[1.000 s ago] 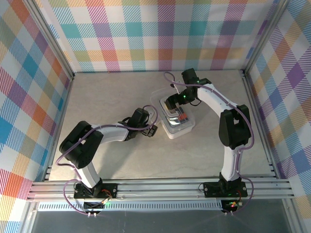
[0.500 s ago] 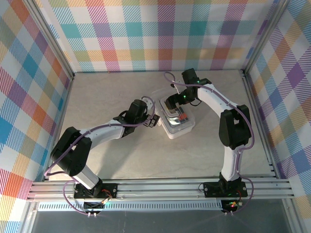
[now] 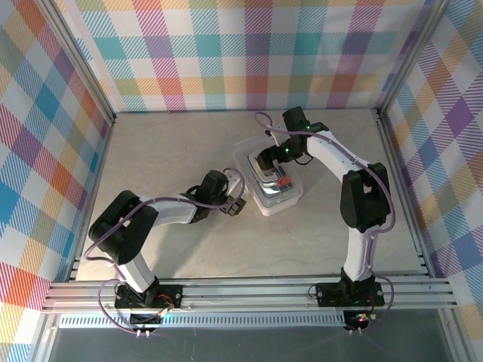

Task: Pack the tool kit

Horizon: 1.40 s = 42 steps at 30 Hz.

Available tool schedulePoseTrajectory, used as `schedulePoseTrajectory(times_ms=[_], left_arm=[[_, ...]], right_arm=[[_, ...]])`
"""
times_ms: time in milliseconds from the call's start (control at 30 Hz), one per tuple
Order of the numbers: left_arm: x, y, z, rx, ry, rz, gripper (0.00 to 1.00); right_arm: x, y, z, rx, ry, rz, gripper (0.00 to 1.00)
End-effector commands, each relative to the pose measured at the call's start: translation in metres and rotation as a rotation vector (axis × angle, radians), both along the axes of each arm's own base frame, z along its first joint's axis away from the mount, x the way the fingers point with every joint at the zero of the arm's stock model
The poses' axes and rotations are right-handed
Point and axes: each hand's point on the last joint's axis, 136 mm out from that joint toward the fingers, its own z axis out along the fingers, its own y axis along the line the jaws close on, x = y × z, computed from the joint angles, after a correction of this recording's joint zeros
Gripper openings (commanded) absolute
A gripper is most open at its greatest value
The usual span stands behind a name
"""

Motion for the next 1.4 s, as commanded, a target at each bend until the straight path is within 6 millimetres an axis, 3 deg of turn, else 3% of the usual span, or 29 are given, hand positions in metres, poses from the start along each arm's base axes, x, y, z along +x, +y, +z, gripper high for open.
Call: schedulePoseTrajectory(times_ms=[0,333,700,1100,1367], left_arm=[[0.012,-0.016,0.008,-0.057,-0.066,-0.041,1.00],[0.030,-0.032,-0.003,-0.100,-0.081,-0.036,1.00],[0.053,-0.004,-0.008,-0.031,-0.104,0.174,0.99],[0.044,0.020,0.038,-0.012,-0.150,0.247,1.00],[0.048,0.018,0.063,-0.029,-0.192,0.240,1.00]], right_arm=[[-0.041,-0.011,-0.061,-0.127,0.197,0.034,0.99],[-0.040,-0.011,-0.064,-0.136,0.205,0.034,0.99],[-0.040,-0.012,-0.067,-0.143,0.212,0.036,0.99],[-0.042,-0.012,-0.068,-0.138,0.218,0.036,0.99],[-0.044,-0.012,-0.068,-0.134,0.218,0.037,0.99]])
